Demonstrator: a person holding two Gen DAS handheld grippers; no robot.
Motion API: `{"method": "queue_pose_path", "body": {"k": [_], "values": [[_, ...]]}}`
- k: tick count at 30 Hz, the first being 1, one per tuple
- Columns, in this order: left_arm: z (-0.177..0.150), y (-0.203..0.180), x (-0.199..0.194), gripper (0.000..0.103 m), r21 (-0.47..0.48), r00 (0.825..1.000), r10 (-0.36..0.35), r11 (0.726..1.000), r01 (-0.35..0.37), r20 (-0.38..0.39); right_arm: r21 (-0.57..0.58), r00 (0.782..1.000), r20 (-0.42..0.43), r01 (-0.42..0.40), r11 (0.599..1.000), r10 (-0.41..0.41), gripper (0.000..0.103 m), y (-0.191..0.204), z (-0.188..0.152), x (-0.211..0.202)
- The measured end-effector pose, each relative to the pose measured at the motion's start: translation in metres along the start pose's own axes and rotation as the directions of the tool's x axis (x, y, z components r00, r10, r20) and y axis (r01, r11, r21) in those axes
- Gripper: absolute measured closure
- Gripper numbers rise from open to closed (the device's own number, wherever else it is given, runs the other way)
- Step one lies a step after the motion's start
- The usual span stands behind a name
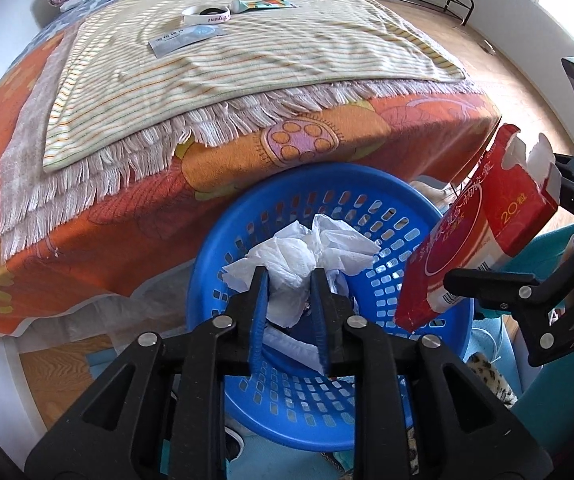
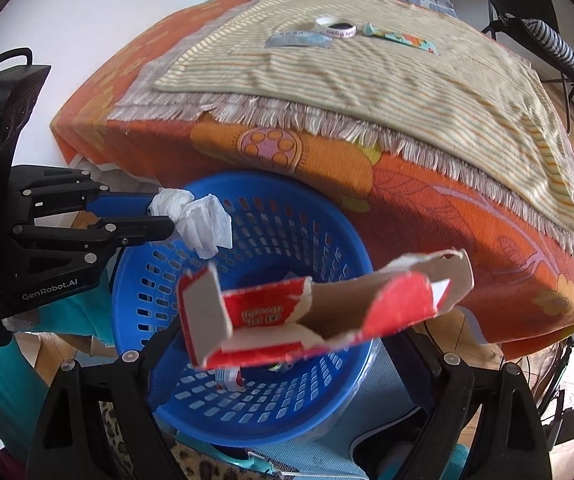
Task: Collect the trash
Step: 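Open both tools to drop the tissue and red box into the basket, then move both tools back over the bed toward the wipe packet and tube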
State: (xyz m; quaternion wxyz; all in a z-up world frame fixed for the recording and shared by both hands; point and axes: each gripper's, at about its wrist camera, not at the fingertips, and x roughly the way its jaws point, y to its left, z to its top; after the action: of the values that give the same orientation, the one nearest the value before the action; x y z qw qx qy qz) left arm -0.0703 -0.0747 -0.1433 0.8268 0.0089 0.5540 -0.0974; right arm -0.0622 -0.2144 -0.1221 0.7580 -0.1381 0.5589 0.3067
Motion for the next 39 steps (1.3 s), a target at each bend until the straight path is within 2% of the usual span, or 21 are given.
{"method": "queue_pose_path", "body": {"k": [1, 3, 11, 15, 24, 30, 33, 39], "values": [[0.000, 0.000, 0.000, 0.060, -0.001, 1.000, -0.001, 1.000, 0.001, -0.001, 0.001, 1.000, -0.002, 0.000, 1.000, 0.000, 0.012, 0.000, 0.000, 0.001], [0.000, -0.001, 0.000, 0.049, -0.004, 1.000, 0.001, 1.000, -0.001, 0.007, 0.002, 1.000, -0.005, 0.001, 1.000, -0.001, 0.012, -0.001, 0.000, 0.001], [-0.001, -0.003, 0.005, 0.048, 0.002, 1.000, 0.004, 1.000, -0.004, -0.012, 0.013, 1.000, -0.021, 0.005, 1.000, -0.005, 0.012, -0.004, -0.001, 0.005], [-0.001, -0.001, 0.006, 0.041, -0.003, 1.000, 0.008, 1.000, -0.008, -0.012, 0.017, 1.000, -0.021, 0.010, 1.000, -0.010, 0.012, -0.005, -0.002, 0.005], [0.007, 0.007, 0.002, 0.041, -0.024, 1.000, 0.002, 1.000, -0.002, -0.007, 0.042, 1.000, -0.013, 0.016, 0.999, -0.016, 0.012, -0.010, 0.000, 0.005], [0.026, 0.017, -0.007, 0.041, -0.051, 1.000, -0.004, 0.999, 0.004, 0.016, 0.053, 0.999, 0.026, 0.029, 0.998, -0.030, 0.011, -0.015, 0.007, -0.002], [0.038, 0.024, -0.013, 0.041, -0.068, 0.999, -0.009, 0.998, 0.012, 0.035, 0.070, 0.998, 0.057, 0.018, 0.997, -0.022, 0.006, -0.020, 0.015, -0.008], [0.072, 0.036, -0.026, 0.041, -0.062, 0.997, 0.001, 0.998, 0.004, 0.082, 0.060, 0.986, 0.159, 0.035, 0.998, -0.044, 0.002, -0.027, 0.040, -0.029]]}}
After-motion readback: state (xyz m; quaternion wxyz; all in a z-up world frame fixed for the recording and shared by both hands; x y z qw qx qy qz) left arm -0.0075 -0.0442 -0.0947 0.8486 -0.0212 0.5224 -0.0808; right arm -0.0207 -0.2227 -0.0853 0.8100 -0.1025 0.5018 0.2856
